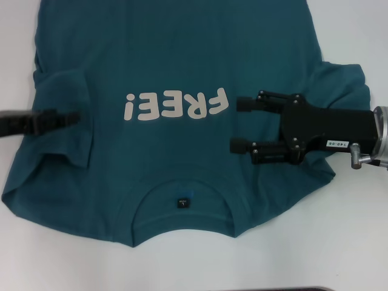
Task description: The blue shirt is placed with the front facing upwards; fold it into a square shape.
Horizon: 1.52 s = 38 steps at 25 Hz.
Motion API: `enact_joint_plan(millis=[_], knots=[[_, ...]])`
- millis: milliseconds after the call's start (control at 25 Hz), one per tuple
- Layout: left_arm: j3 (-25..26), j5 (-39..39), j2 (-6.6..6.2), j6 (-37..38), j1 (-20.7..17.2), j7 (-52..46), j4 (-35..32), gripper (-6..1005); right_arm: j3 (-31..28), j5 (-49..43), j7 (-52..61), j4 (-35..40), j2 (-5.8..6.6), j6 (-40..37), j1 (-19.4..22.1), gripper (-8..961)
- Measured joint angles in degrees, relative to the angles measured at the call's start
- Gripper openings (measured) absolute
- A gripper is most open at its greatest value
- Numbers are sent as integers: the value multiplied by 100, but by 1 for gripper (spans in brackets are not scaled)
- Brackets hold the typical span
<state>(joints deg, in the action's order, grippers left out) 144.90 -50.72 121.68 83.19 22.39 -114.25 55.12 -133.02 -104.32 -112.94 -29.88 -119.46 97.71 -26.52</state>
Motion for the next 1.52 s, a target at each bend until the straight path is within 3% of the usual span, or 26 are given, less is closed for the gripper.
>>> enact_joint_plan(millis=[320, 560, 880, 1520], knots=[[-11, 50, -56, 76, -315, 130, 29, 693, -5, 0, 0, -14, 1, 14, -1, 884], [-59, 131, -54, 78, -343, 198, -47, 692, -5, 6, 0, -23, 1, 45, -2, 880], [-419, 213, 31, 244, -264, 250, -108, 691, -5, 9, 0, -1, 1, 59, 4, 874], [-388, 158, 73, 780, 69, 394, -286, 693, -4, 8, 0, 0, 9, 106, 25, 862]])
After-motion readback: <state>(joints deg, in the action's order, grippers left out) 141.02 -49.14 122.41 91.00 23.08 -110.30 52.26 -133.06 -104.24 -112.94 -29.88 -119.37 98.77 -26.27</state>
